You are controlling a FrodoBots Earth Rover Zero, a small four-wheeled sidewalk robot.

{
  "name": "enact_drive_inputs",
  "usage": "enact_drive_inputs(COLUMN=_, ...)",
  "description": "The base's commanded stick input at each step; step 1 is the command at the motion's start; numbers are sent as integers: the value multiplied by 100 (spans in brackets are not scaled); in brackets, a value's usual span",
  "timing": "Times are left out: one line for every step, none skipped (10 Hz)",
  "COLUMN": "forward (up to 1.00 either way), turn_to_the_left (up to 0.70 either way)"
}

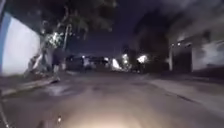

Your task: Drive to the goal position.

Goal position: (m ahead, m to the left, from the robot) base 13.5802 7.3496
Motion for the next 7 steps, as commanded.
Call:
enact_drive_inputs(forward=70, turn_to_the_left=0)
enact_drive_inputs(forward=70, turn_to_the_left=0)
enact_drive_inputs(forward=70, turn_to_the_left=0)
enact_drive_inputs(forward=70, turn_to_the_left=0)
enact_drive_inputs(forward=70, turn_to_the_left=0)
enact_drive_inputs(forward=70, turn_to_the_left=0)
enact_drive_inputs(forward=70, turn_to_the_left=0)
